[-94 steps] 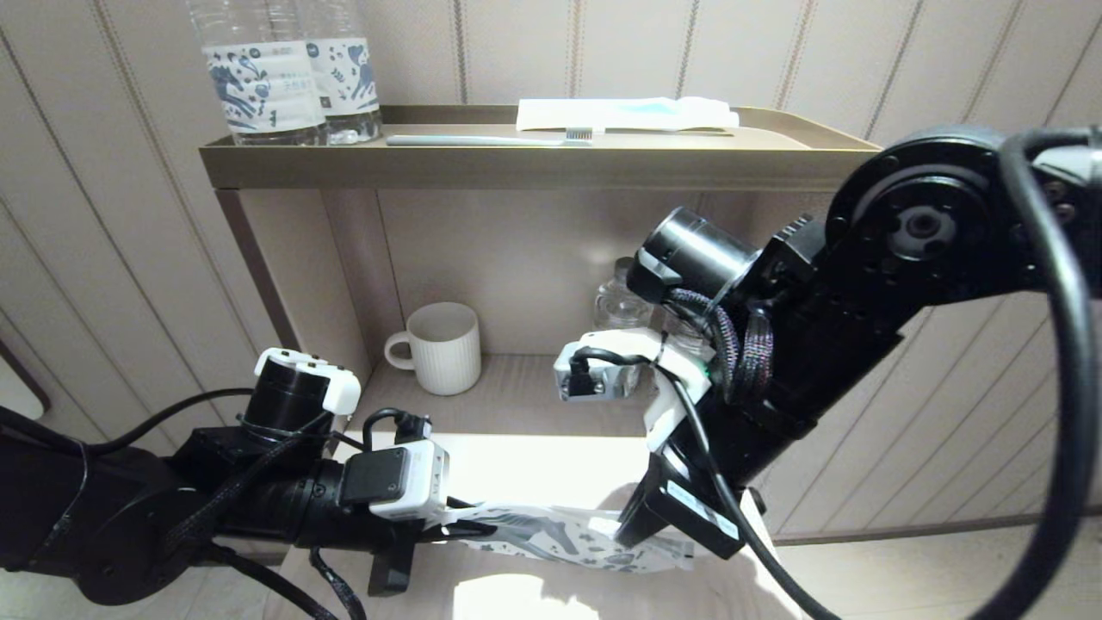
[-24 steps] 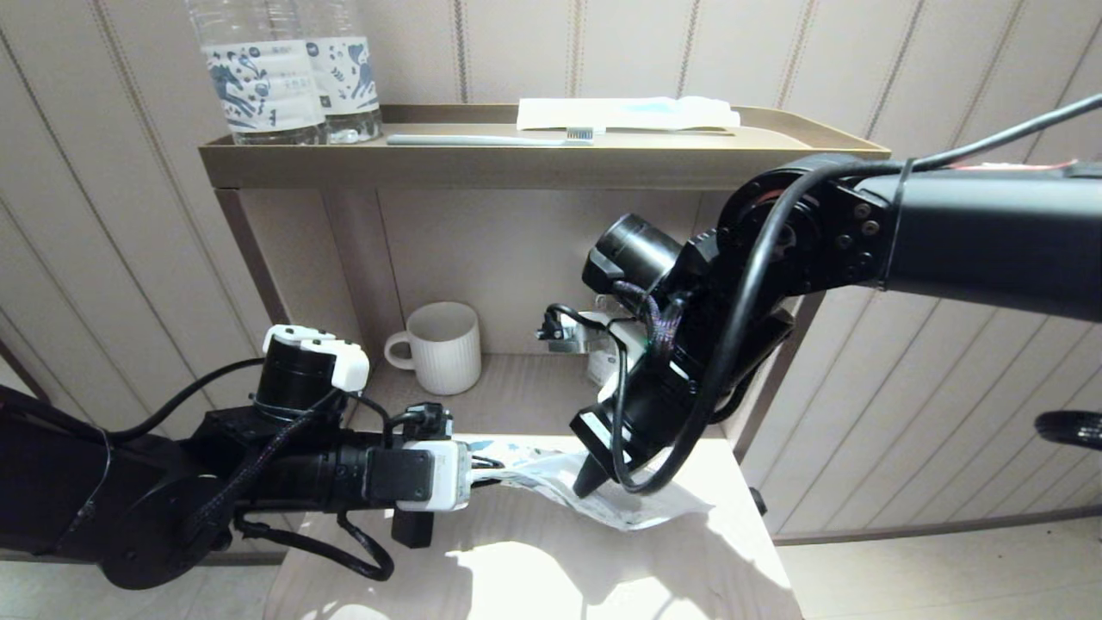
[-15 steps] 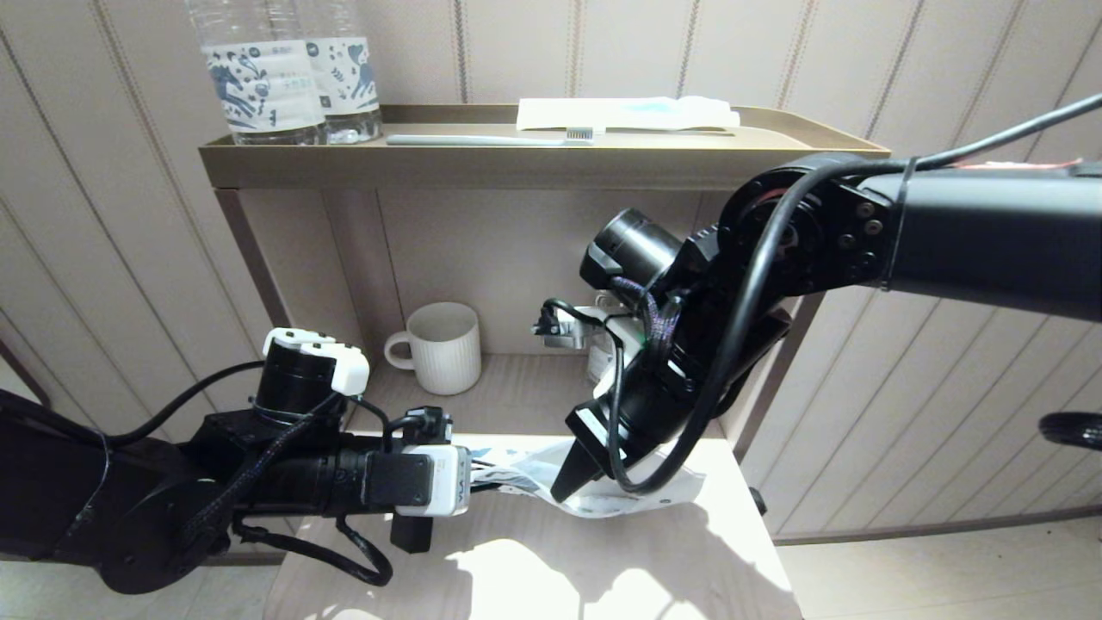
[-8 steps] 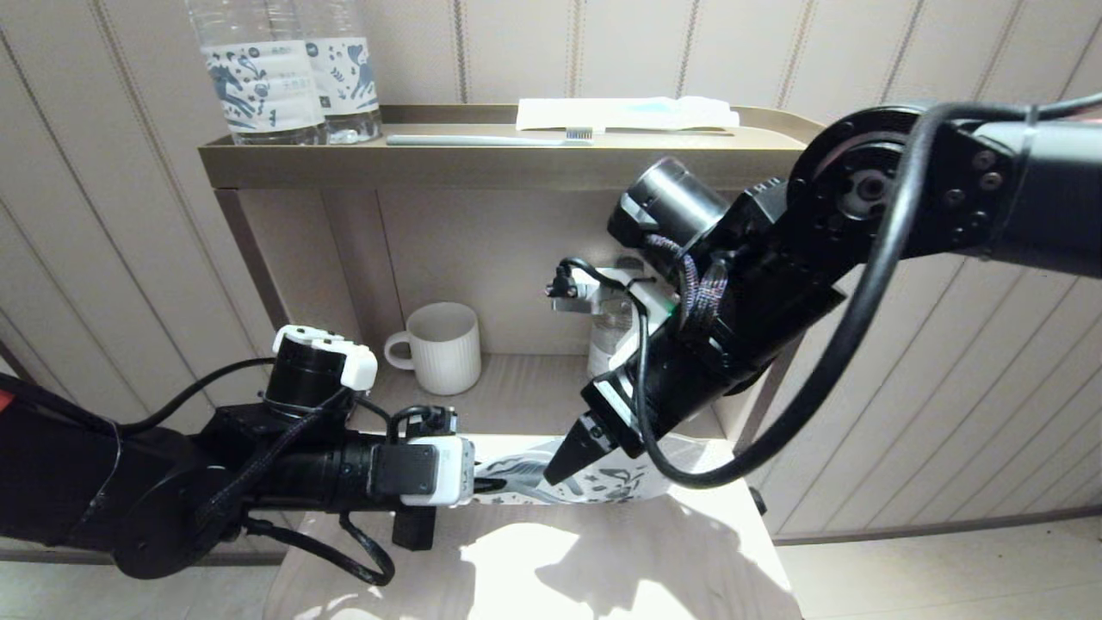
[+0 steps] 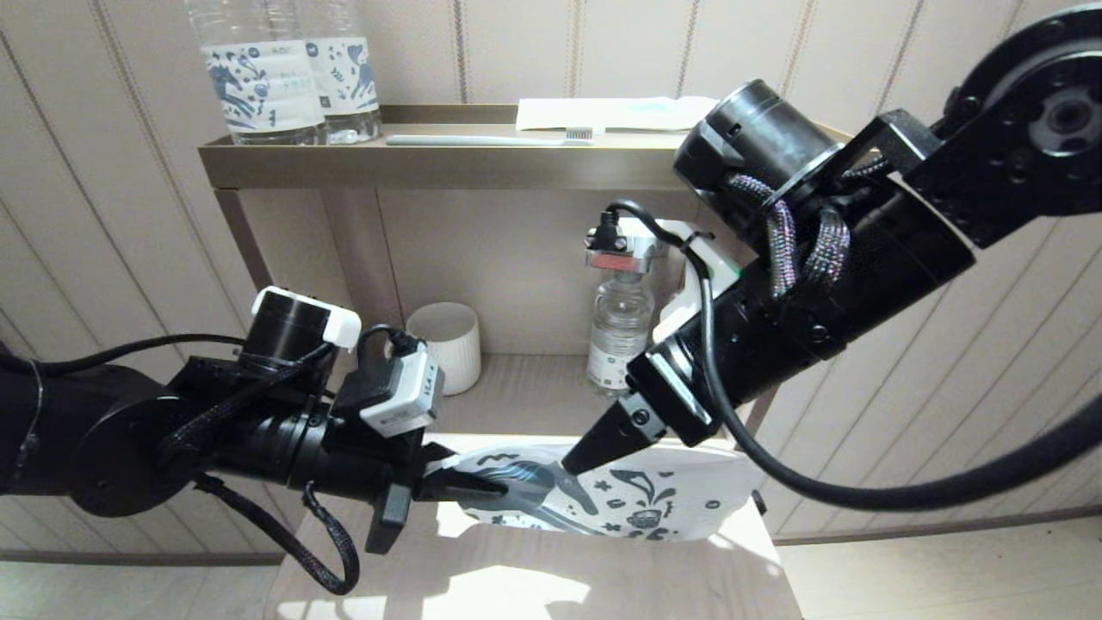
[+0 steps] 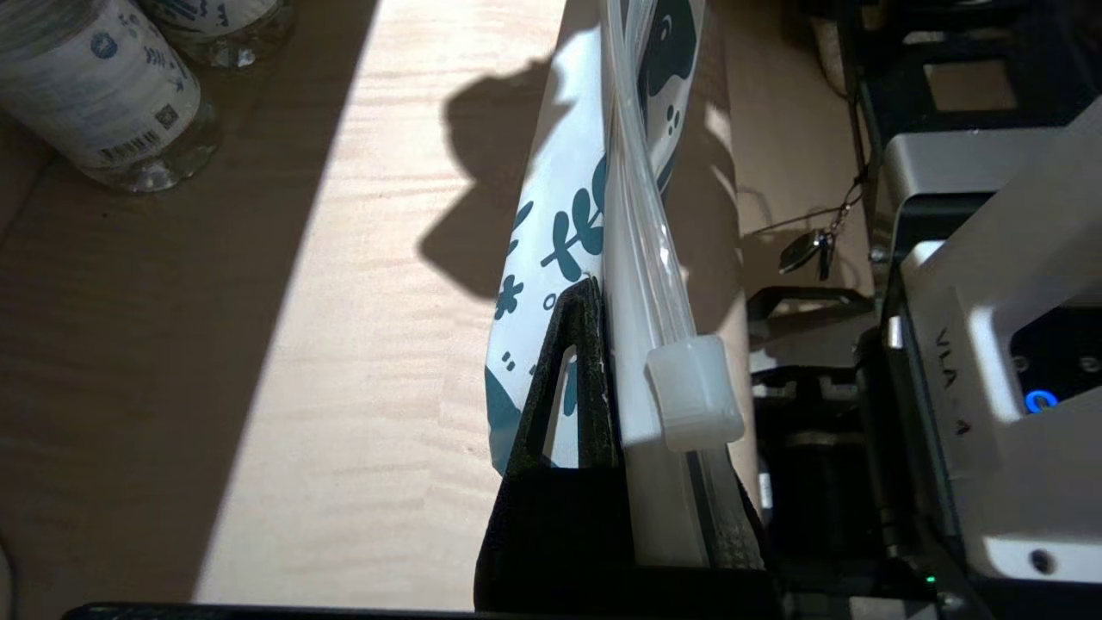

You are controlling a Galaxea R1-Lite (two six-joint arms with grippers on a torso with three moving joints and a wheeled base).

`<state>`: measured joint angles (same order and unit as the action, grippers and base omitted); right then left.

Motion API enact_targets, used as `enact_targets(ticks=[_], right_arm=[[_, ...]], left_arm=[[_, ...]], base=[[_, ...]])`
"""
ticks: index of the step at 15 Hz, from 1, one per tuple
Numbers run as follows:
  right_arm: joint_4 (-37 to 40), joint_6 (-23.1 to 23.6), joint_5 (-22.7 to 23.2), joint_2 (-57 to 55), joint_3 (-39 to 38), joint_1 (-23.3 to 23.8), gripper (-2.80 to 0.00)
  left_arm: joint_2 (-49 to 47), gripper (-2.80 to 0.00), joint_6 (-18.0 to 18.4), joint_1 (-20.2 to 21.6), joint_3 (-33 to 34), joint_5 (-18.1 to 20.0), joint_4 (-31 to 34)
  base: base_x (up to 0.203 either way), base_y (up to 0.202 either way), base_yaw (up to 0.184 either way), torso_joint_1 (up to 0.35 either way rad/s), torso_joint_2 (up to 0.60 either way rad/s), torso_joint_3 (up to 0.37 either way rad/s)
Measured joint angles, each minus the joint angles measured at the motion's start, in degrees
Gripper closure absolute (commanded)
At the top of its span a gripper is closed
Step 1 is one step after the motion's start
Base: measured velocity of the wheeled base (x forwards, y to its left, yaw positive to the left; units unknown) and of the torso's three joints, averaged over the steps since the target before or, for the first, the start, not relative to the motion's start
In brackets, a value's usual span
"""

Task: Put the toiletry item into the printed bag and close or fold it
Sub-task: Place the toothpaste in the storage bag, then hand it to the other hand

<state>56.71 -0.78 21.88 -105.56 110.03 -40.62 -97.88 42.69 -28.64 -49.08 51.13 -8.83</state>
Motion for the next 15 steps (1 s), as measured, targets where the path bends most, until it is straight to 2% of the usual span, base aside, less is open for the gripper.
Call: enact_targets(ticks=[3,6,8,10,13,15], right_arm=[[-0.3,3.1,0.9,0.9,-0.6,-0.2,-2.80],[-3.0,9.5,2.8,1.4,-1.2,-0.2,-2.80],[-6.9,13.2,6.6,1.6,-4.0,-0.1,-2.80],[-12.5,15.0,10.6,2.2,-10.1,0.2,-2.80],[-27.4,15.9,16.5,4.1,-22.8,0.5,-2.80],[-37.0,16.0,20.4,5.2,-27.4,0.6,-2.80]], left_arm=[[2.3,0.00,-6.8,-0.2,2.3,0.0,-0.3],[3.1,0.00,-11.5,-0.4,3.0,-0.2,-0.3],[2.4,0.00,-12.1,-0.5,2.5,-0.1,-0.3],[0.9,0.00,-12.0,-1.2,1.9,-0.1,-0.3],[-2.6,0.00,-12.1,-2.9,-0.2,0.1,-0.5],[-4.6,0.00,-11.8,-4.1,-1.4,0.0,-0.5]], base=[[0.000,0.000,0.000,0.000,0.00,0.000],[0.000,0.000,0.000,0.000,0.00,0.000],[0.000,0.000,0.000,0.000,0.00,0.000],[0.000,0.000,0.000,0.000,0.00,0.000],[0.000,0.000,0.000,0.000,0.00,0.000],[0.000,0.000,0.000,0.000,0.00,0.000]])
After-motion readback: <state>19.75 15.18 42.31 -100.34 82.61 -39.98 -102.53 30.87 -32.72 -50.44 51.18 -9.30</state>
